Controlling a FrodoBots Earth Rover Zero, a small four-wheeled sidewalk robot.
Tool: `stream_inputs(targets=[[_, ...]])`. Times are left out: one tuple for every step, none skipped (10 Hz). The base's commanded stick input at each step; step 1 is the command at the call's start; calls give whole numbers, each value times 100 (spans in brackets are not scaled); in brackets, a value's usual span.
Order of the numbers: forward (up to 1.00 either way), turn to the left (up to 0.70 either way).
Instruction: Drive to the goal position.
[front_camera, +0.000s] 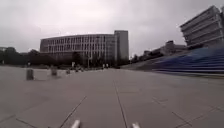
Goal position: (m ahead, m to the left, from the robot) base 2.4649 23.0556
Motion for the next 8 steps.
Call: stream_inputs(targets=[[70, -22], [70, 0], [70, 0], [70, 0], [70, 0], [70, 0], [70, 0], [70, 0]])
